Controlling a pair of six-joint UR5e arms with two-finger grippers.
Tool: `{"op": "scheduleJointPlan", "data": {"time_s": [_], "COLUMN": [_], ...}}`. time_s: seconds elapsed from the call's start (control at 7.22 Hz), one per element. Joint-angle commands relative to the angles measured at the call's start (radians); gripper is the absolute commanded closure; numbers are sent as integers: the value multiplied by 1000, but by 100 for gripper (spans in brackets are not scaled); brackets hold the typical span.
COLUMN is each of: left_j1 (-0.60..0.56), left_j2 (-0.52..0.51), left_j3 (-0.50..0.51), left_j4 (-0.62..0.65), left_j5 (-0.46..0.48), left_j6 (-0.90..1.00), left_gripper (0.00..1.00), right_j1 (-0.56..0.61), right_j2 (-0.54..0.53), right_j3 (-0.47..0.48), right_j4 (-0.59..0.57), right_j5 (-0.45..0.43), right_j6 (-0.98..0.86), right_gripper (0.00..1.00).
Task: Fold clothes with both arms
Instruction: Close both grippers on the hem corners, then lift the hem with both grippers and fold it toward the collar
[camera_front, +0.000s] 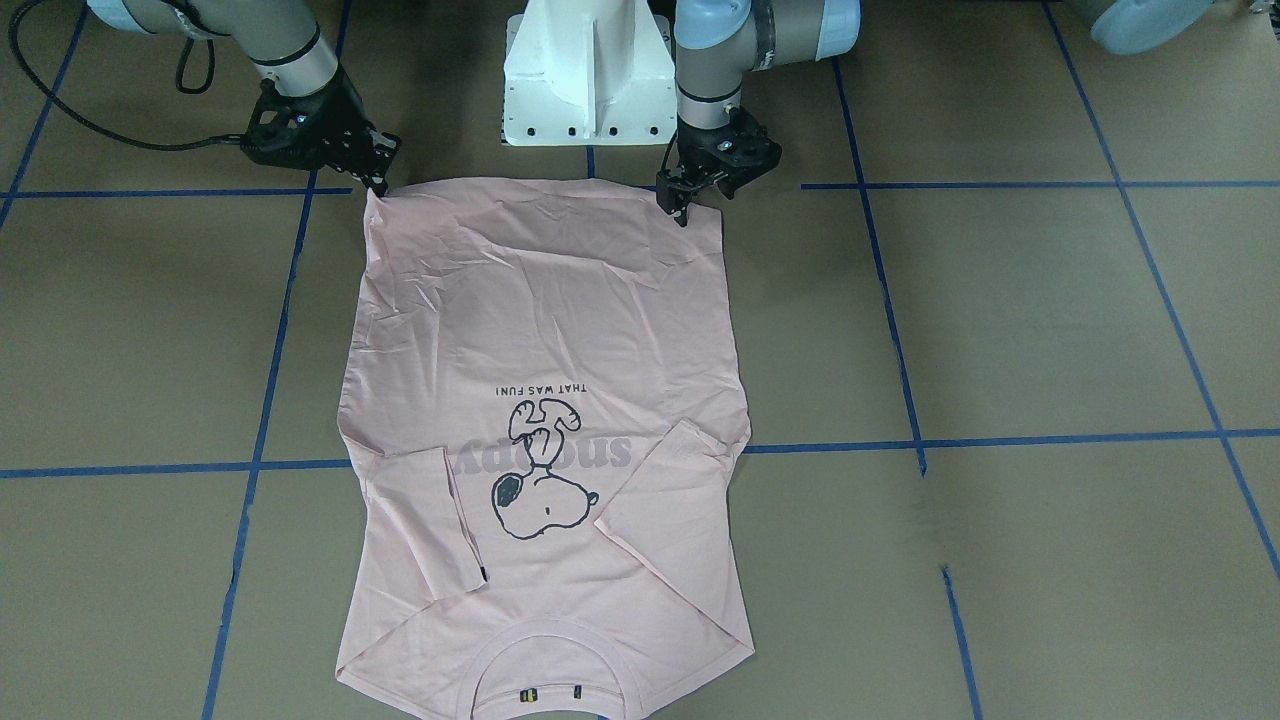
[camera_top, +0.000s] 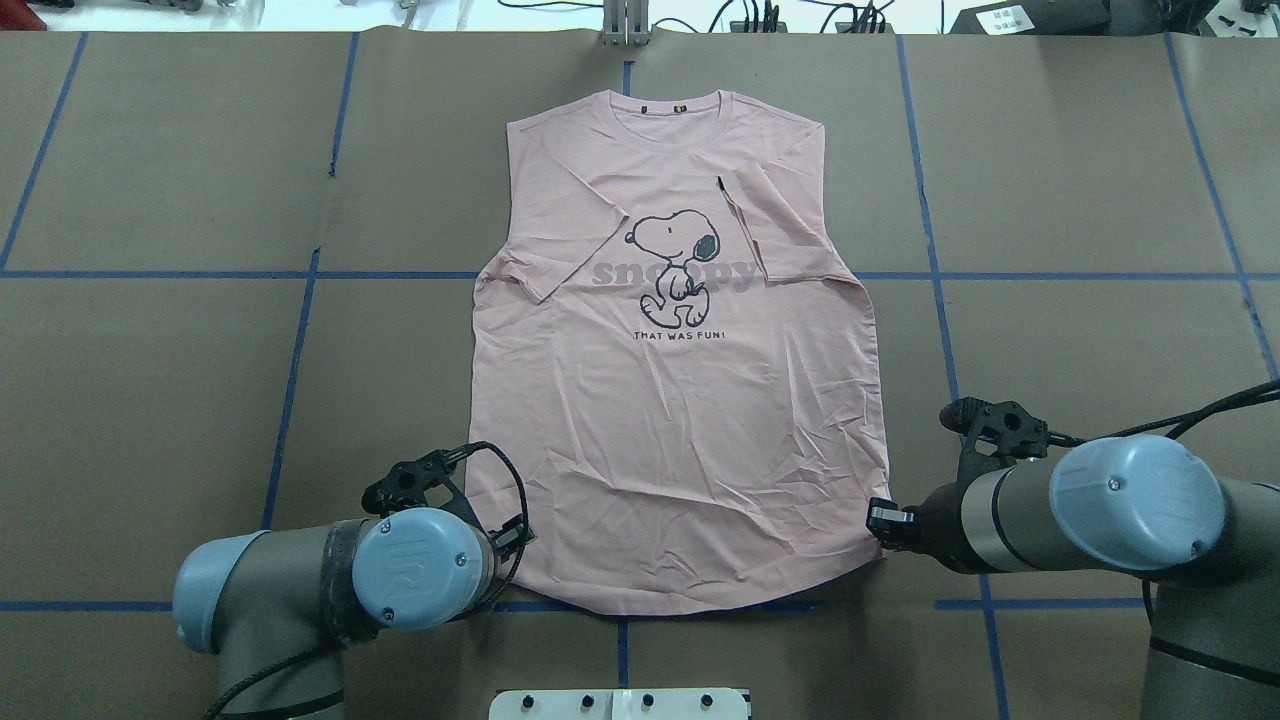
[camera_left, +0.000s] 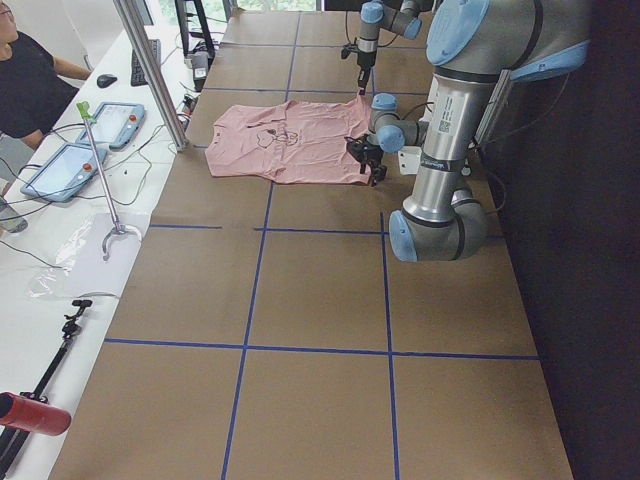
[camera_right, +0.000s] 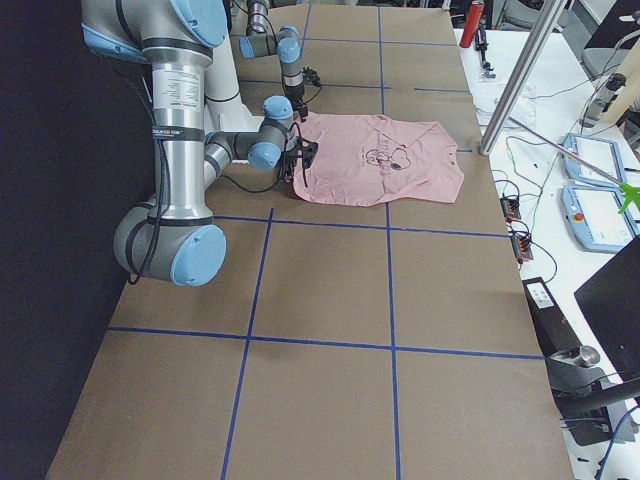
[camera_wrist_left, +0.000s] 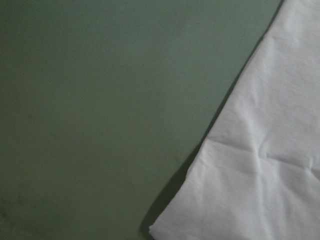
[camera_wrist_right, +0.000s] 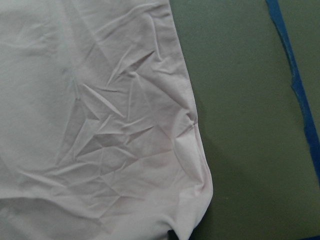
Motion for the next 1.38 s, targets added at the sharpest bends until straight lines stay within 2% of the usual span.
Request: {"op": "scheduleJointPlan", "data": {"time_s": [0.0,0.14,0.83,0.97,1.25], "left_j1": [0,2,-1,-4,0], "left_j2": [-1,-2,-7,1,-11], "left_j3": [0,0,-29,-72,-184], "left_j4": [-1,1,4,22,157], "left_j5": [0,-2,-5,-8,-32], "left_j6": [-1,0,8,17,69], "left_gripper": [83,99,100,100,100], "right_j1": [1,1,7,42,83], "right_j2": [0,0,-4,-7,-21], "right_j3": [1,1,5,8,57], "right_j4": [0,0,0,2,0], "right_j5": [1,1,5,64,149], "right_j6": [0,0,-2,-12,-29], "right_gripper": [100,100,100,100,100]}}
